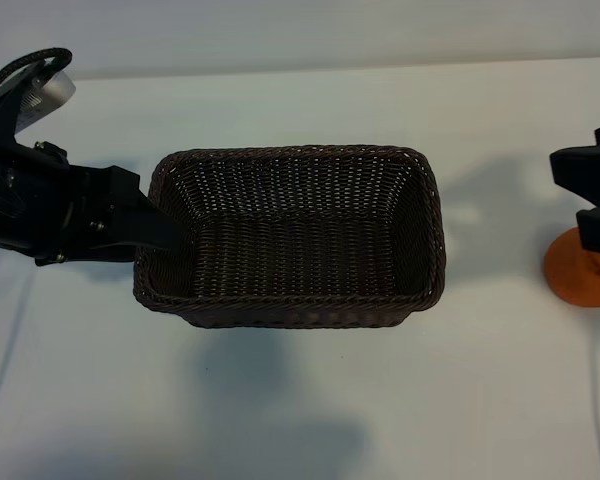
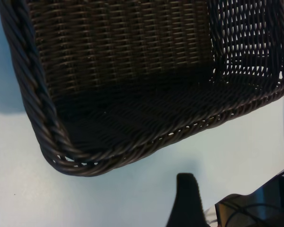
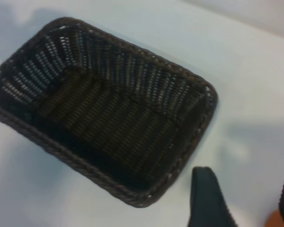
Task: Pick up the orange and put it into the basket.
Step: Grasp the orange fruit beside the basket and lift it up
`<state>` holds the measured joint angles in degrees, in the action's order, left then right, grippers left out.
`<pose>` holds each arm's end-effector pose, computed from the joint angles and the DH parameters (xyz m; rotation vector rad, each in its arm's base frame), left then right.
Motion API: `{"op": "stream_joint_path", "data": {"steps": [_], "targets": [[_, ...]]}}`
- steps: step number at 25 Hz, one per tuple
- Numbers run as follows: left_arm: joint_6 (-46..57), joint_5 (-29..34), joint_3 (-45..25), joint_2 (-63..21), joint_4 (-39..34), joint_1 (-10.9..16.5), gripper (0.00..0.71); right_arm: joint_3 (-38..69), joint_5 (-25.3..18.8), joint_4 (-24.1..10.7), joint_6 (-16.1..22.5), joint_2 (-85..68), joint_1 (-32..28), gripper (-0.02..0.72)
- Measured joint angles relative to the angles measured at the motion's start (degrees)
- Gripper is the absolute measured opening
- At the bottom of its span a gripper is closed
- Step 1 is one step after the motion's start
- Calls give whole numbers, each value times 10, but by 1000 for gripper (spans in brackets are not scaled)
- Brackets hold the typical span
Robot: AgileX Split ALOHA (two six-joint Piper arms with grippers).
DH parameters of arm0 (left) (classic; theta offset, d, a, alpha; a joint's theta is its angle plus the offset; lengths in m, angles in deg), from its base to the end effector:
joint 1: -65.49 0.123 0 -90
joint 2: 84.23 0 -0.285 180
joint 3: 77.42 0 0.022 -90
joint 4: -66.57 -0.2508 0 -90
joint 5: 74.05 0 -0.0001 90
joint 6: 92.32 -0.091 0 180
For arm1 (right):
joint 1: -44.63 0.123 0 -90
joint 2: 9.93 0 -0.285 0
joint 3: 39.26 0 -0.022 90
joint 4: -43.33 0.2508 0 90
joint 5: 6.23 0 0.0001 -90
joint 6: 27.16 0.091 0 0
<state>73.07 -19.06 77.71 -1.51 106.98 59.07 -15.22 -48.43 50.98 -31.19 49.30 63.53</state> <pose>0.2352 -0.0751 0.2810 0.0537 2.6798 -0.8515 0.1626 0.0643 0.3668 -0.3800 2.1654 0.3001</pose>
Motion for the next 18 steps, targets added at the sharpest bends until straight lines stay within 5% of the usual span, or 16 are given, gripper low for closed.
{"op": "stream_joint_path", "data": {"steps": [5, 13, 18], "targets": [[-4, 0, 0, 0, 0, 0, 570, 0, 0, -33, 19, 0, 0, 385], [-29, 0, 1, 0, 0, 0, 570, 0, -7, -39, 28, 0, 0, 385], [-30, -8, 1, 0, 0, 0, 570, 0, -7, -84, 54, 2, 0, 396]]}}
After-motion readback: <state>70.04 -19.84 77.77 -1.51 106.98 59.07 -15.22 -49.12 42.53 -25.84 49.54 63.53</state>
